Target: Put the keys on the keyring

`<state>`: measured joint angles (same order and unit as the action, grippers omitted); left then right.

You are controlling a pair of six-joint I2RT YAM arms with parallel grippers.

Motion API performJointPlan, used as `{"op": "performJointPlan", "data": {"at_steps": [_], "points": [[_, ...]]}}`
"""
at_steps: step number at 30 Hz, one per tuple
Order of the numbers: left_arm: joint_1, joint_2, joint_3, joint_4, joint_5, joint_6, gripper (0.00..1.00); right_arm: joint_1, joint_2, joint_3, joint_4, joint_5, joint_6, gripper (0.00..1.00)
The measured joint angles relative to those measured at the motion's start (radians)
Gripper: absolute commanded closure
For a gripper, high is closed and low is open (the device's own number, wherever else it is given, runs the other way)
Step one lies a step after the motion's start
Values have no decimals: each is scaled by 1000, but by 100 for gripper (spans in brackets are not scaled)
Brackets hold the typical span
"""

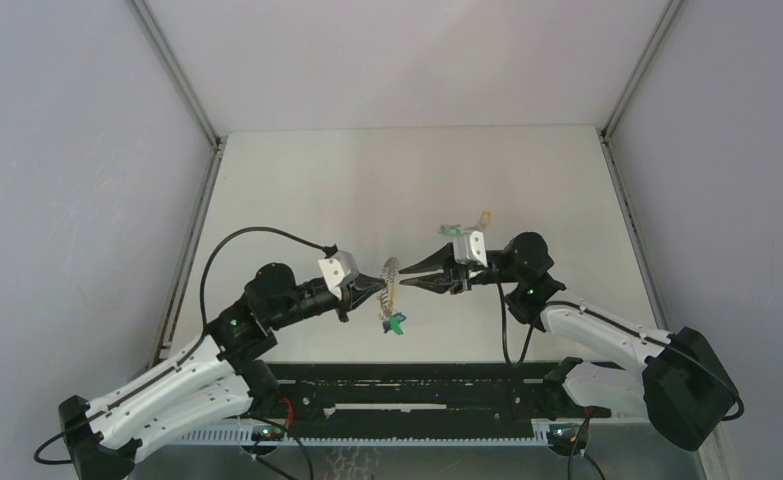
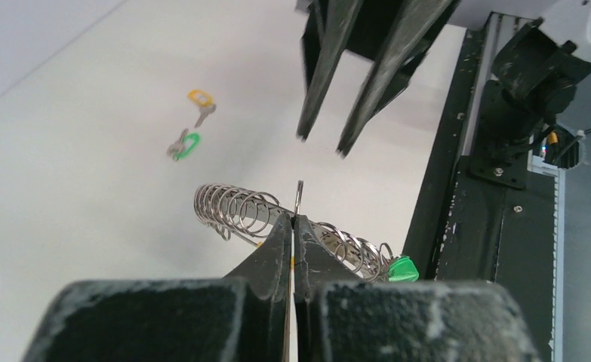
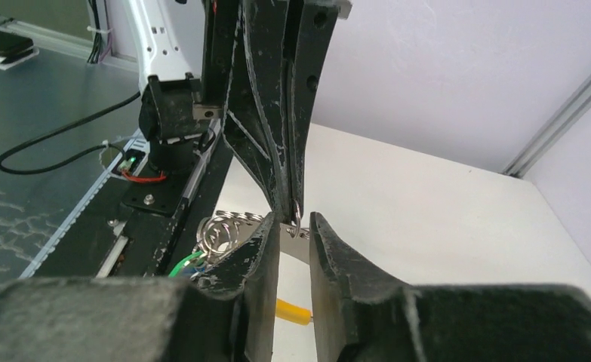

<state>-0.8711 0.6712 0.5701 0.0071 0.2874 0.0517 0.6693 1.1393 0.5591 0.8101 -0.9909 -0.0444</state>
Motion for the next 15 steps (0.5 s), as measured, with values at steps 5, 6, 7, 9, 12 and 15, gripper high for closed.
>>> {"op": "performJointPlan", "data": {"at_steps": [5, 6, 7, 9, 12, 15], "points": [[0, -27, 26, -121, -87, -17, 100, -20, -58, 0, -52, 37, 5, 52], [0, -34, 29, -137, -101, -18, 100, -22, -66, 0, -63, 48, 8, 49], [0, -41, 32, -156, -117, -18, 100, -27, -79, 0, -81, 68, 11, 47], [0, -52, 46, -192, -141, -17, 100, -36, -101, 0, -113, 100, 24, 45], [0, -57, 60, -212, -147, -14, 100, -47, -121, 0, -144, 123, 31, 47], [1, -51, 69, -225, -130, -6, 100, -46, -119, 1, -173, 124, 29, 52]]}}
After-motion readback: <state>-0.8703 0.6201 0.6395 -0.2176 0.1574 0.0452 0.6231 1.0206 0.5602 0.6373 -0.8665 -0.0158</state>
